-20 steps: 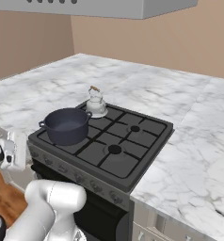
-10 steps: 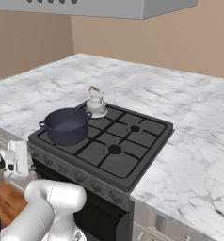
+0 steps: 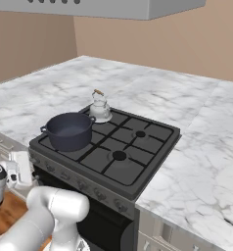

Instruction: Pick the kettle from the cabinet and place it on a stove burner. Then pick the pot from the counter and place it on another stove burner. Finally, turn both burners on.

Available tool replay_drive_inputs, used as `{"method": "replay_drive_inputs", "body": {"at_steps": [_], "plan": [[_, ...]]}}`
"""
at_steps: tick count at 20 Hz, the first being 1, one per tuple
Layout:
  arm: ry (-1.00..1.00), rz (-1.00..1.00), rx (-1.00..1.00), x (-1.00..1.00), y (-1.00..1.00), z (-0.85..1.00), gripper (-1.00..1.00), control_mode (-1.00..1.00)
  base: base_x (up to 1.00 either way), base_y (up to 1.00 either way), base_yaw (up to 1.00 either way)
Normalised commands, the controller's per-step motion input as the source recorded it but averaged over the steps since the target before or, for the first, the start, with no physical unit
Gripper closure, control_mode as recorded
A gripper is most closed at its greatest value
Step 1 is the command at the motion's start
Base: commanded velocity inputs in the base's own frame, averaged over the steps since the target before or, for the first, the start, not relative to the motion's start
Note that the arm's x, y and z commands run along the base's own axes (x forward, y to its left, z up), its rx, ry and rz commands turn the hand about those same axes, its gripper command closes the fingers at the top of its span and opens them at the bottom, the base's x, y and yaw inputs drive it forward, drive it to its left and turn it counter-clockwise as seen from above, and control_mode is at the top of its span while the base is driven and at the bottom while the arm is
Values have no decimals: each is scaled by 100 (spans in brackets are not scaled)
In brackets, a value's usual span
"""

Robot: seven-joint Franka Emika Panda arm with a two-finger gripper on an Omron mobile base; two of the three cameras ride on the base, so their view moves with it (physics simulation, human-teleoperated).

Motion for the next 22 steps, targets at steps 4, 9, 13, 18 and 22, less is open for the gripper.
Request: {"method": "replay_drive_inputs", "body": {"at_steps": [4,9,13,18,22], "plan": [[-2,0,-5,12,4,-22,-100,-100,0,0,0],[0,0,-7,18,2,-30,-100,-100,0,0,0],[0,0,-6,23,5,-27,-100,-100,0,0,0],[0,0,-9,24,17,-31,-100,-100,0,0,0],[-3,1,-9,23,25,-33,-100,-100,0,0,0]]}}
